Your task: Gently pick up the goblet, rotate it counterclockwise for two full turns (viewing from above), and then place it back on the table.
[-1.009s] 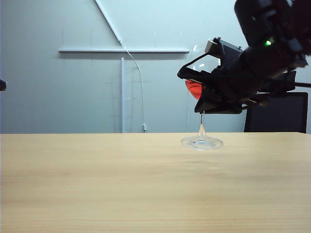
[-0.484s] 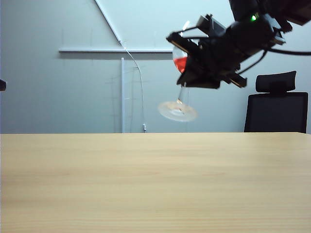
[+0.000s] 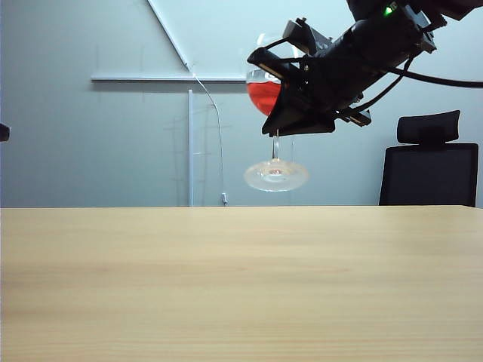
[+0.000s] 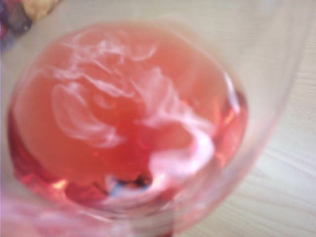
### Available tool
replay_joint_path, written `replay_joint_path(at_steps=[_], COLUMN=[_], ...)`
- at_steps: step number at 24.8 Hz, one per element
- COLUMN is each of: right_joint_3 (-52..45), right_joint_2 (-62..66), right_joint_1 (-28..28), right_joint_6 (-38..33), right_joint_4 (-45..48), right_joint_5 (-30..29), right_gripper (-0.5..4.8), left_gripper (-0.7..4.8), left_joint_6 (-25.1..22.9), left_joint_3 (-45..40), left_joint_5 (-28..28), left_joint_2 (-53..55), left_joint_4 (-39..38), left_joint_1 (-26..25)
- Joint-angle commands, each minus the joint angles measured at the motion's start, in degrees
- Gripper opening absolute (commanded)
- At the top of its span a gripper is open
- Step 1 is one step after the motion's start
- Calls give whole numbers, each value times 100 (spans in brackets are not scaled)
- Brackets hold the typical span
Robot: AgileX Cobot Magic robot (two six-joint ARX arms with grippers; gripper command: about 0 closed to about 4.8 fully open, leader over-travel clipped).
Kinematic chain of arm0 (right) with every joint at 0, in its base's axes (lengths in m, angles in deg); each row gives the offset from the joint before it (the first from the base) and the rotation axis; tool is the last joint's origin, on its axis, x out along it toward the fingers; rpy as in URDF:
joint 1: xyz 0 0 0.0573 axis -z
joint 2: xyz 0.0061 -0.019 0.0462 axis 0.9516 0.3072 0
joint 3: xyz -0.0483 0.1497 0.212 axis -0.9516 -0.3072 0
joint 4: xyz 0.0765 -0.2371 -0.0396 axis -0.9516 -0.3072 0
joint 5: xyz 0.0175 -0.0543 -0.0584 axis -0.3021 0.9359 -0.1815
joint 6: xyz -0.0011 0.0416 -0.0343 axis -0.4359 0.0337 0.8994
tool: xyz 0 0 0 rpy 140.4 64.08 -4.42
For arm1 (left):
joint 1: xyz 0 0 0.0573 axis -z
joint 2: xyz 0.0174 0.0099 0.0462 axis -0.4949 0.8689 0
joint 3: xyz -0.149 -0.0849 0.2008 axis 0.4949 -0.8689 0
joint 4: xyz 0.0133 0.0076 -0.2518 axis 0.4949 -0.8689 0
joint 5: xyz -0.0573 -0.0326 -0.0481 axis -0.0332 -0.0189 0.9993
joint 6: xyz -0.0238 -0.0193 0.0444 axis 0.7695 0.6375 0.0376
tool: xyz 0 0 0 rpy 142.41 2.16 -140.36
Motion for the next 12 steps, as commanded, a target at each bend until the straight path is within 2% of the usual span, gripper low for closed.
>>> replay_joint_path(at_steps=[1,5,12], right_joint_3=[59,55,55], right_joint_2=[-66,-66,-66], right_joint_1=[-11,-11,-11], right_joint_6=[702,1495,2691], right_joint_4=[-184,-400,-339], right_joint_5=[-72,-98,-669], right_gripper=[-6,-6,-5], left_gripper=[-5,-5,-5], left_joint_6=[0,0,0], left_joint_3=[22,22,22], left_joint_5=[2,2,2], left_joint_2=[9,9,9], left_joint_4=[-2,-2,-2], left_joint_1=[-4,-4,-4])
